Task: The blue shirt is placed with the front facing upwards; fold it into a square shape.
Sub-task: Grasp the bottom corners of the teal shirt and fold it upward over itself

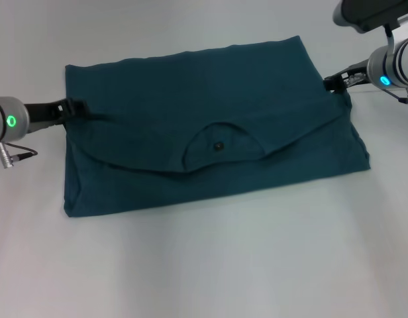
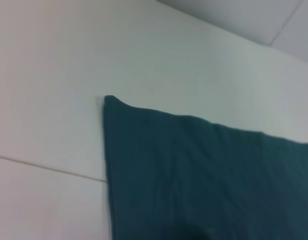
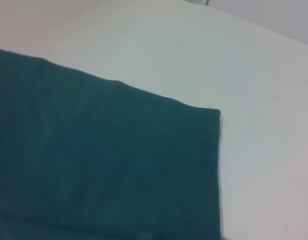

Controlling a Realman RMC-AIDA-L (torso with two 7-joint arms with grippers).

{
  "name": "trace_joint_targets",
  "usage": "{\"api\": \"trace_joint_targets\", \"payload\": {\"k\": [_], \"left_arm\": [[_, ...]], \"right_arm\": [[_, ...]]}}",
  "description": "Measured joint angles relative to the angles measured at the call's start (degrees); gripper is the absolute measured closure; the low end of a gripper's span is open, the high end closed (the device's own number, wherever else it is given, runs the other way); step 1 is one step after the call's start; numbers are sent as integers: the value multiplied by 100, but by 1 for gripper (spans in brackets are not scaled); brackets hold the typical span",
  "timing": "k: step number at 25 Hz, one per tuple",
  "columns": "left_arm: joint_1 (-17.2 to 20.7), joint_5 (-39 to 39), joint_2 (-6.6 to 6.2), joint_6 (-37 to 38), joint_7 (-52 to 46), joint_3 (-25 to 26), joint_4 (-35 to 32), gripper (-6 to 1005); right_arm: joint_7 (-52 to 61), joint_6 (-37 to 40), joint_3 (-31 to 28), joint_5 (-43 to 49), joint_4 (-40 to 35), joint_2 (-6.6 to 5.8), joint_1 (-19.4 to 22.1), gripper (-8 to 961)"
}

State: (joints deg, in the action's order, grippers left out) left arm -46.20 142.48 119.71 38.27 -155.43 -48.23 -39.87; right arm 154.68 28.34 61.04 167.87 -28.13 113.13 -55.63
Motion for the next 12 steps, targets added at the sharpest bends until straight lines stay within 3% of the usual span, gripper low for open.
{"api": "trace_joint_targets", "payload": {"k": [5, 9, 12], "left_arm": [[522, -750, 82, 495, -7, 12, -737, 414], [953, -1850, 9, 1095, 220, 63, -1009, 345], [1218, -2743, -20, 1652, 700, 319, -1023, 289]], "right_arm": [[-56, 471, -378, -168, -443, 46, 152, 330], [-231, 1153, -451, -798, -1450, 225, 745, 236], [-418, 1776, -486, -1684, -2117, 260, 1213, 165]]}}
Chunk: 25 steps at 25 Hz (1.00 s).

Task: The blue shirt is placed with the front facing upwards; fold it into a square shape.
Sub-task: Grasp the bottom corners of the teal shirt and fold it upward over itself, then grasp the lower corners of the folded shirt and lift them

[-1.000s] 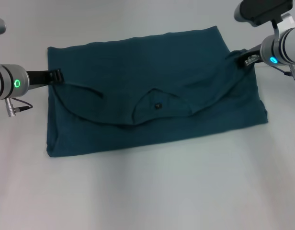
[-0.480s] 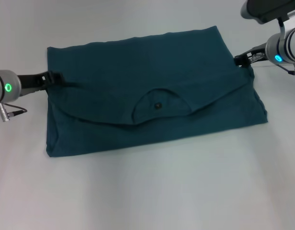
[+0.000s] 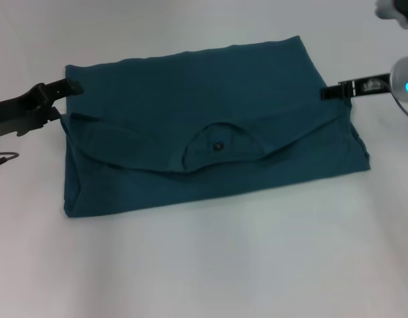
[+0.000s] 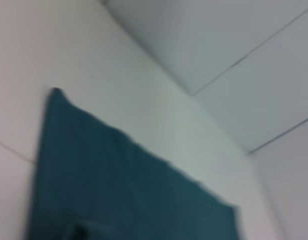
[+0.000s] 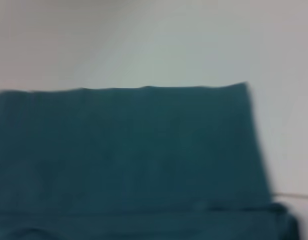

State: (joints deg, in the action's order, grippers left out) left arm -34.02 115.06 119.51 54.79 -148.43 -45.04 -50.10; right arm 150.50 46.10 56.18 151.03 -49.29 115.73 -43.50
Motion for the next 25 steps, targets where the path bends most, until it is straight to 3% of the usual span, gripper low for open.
{"api": "trace_joint_targets", "payload": {"k": [4, 8, 12, 17, 25], "left_arm": [[352, -1084, 16, 823, 580, 404, 87, 214], [435, -1269, -22, 1115, 647, 479, 195, 174], [442, -1325, -138, 1504, 871, 616, 570, 174], [492, -1243, -251, 1939, 1209, 853, 1029, 174], [741, -496, -275, 2327, 1066, 1298, 1193, 174]], "right_arm": [[-460, 966, -353, -1647, -352, -124, 490, 95], [-1088, 2011, -1202, -3198, -17, -288, 778, 97], [-1573, 2852, -1934, -4167, 628, -440, 987, 99], [-2088, 3489, -2350, -4420, 1229, -593, 1251, 99], [-2486, 3840, -2429, -4400, 1348, -611, 1539, 98]]}}
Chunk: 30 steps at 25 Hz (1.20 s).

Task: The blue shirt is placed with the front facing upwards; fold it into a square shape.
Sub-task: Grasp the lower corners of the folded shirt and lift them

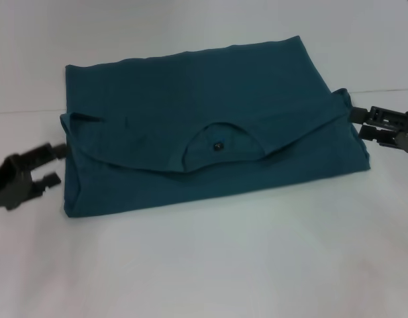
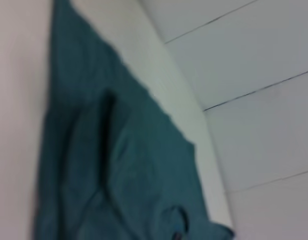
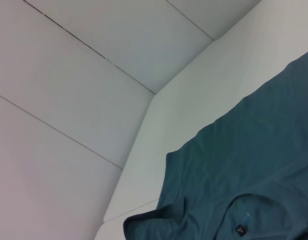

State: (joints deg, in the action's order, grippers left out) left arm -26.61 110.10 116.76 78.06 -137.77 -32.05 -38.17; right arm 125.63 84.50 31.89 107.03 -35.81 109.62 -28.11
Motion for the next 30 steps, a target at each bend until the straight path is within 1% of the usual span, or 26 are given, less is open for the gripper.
{"api": "trace_joint_targets", "payload": {"k": [3, 7, 10, 12, 14, 17, 19, 20, 22, 23, 26, 30], "left_arm": [[-10, 207, 25, -131, -315, 29, 200, 174], [-2, 167, 136, -306, -826, 32, 294, 175], [-4, 187, 144, -404, -1121, 25, 285, 175], [-26, 233, 131, -480, -1144, 1, 273, 175], [-80, 335, 78, -529, -938, -12, 246, 175], [-191, 654, -51, -560, -604, 12, 222, 175], [-291, 1021, -131, -634, -619, 31, 203, 175], [-291, 1021, -131, -634, -619, 31, 203, 175], [-354, 1341, -154, -818, -884, 39, 202, 175], [-357, 1393, -140, -968, -1037, 40, 231, 175], [-351, 1384, -109, -1124, -1077, 41, 266, 175], [-351, 1380, -98, -1217, -1100, 45, 345, 174]], "right_arm": [[-55, -48, -2, -1, 2, -1, 5, 98], [-81, -156, 11, -2, -9, -3, -19, 98], [-93, -253, 28, -2, -13, -9, -25, 99], [-124, -303, 30, -2, 1, -11, -19, 99], [-164, -340, 39, -2, 7, -11, 0, 99], [-190, -369, 45, 0, 10, -11, 11, 99], [-203, -371, 46, 1, 14, -11, 12, 99], [-205, -370, 48, 1, 14, -11, 13, 99], [-206, -367, 52, 2, 14, -5, 14, 98], [-206, -368, 53, 4, 14, -1, 16, 98], [-209, -375, 54, 9, 14, 4, 25, 98], [-215, -366, 54, 11, 14, 9, 39, 98]]}}
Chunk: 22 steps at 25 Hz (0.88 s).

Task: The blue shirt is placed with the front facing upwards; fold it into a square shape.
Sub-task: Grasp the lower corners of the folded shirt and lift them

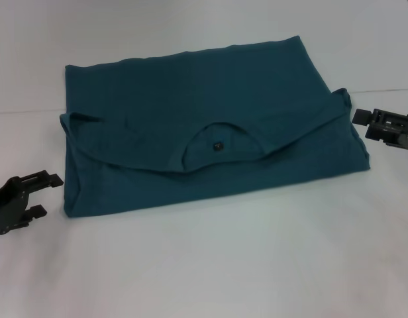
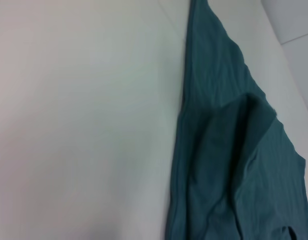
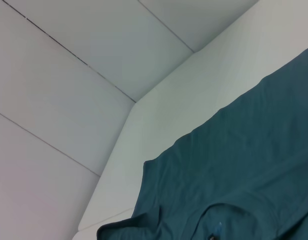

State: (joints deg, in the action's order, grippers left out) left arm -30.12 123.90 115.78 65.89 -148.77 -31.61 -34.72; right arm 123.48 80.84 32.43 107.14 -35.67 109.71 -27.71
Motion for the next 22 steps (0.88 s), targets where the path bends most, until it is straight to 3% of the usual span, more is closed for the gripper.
{"api": "trace_joint_targets", "payload": {"k": [22], "left_arm": [[-159, 25, 59, -431, -54, -56, 375, 174]], "right_arm": [[0, 30, -39, 0, -2, 42, 56, 99]]}}
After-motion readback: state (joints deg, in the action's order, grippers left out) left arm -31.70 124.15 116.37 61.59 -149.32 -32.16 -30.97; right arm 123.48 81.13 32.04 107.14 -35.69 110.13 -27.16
